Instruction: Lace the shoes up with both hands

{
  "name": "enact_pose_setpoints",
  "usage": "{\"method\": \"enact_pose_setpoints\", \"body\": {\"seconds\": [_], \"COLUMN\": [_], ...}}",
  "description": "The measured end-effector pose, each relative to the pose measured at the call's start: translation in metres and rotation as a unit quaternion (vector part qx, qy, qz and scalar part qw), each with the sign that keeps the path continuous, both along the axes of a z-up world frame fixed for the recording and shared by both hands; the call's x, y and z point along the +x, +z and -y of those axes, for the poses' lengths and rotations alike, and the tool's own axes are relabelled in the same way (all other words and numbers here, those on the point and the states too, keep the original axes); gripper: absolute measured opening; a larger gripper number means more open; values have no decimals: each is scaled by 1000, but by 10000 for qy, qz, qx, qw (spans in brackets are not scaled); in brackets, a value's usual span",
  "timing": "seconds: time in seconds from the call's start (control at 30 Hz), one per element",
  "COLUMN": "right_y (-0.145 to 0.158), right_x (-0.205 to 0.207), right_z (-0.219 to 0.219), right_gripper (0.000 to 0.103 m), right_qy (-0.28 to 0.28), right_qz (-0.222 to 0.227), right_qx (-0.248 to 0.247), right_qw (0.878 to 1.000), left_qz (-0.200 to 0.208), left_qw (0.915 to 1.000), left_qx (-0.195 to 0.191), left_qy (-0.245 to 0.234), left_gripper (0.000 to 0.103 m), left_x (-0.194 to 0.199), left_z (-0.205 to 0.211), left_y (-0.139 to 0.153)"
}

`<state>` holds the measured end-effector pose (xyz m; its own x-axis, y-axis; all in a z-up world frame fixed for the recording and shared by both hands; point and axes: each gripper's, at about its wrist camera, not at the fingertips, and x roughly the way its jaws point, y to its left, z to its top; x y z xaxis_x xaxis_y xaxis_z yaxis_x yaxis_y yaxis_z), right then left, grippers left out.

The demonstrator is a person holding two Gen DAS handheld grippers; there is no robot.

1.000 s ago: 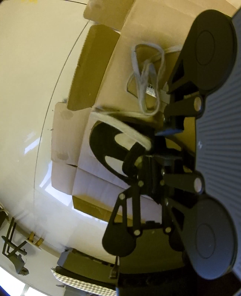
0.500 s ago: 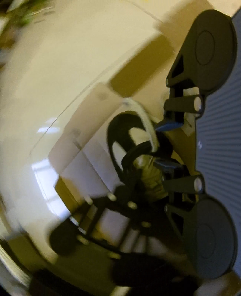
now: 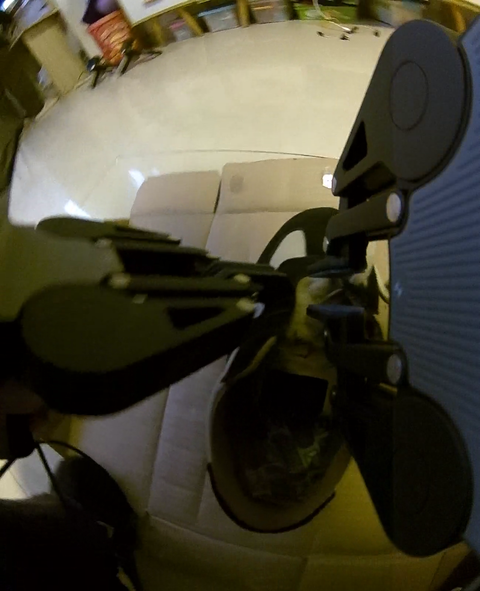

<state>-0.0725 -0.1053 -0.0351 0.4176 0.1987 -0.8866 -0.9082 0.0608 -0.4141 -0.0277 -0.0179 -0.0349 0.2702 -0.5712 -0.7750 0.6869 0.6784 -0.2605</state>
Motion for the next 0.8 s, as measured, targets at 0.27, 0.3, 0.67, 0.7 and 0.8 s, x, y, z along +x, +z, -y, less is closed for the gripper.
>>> {"method": "enact_pose_setpoints", "body": {"seconds": [0.27,0.3,0.67,0.7,0.8], "right_y": [-20,-22,-26,-22,-9], "right_x": [-3,-5,5,13,55], "right_z": [-13,-11,13,17,39], "right_gripper": [13,13,2,2,2], "right_qy": [209,267,-937,-1248,-2660], "right_qz": [102,182,521,316,-763], "right_qx": [-1091,-1158,227,498,1536], "right_qw": [9938,9927,9940,9904,9486], "left_qz": [111,137,44,-2,0], "left_qw": [9998,9997,10000,10000,10000], "left_qx": [110,115,35,-8,15], "left_qy": [-145,-170,-63,-25,-3], "left_gripper": [6,6,6,6,6], "left_x": [-4,-5,-2,-1,-1], "left_z": [4,6,6,4,5], "left_y": [-4,-4,-13,-15,-18]}}
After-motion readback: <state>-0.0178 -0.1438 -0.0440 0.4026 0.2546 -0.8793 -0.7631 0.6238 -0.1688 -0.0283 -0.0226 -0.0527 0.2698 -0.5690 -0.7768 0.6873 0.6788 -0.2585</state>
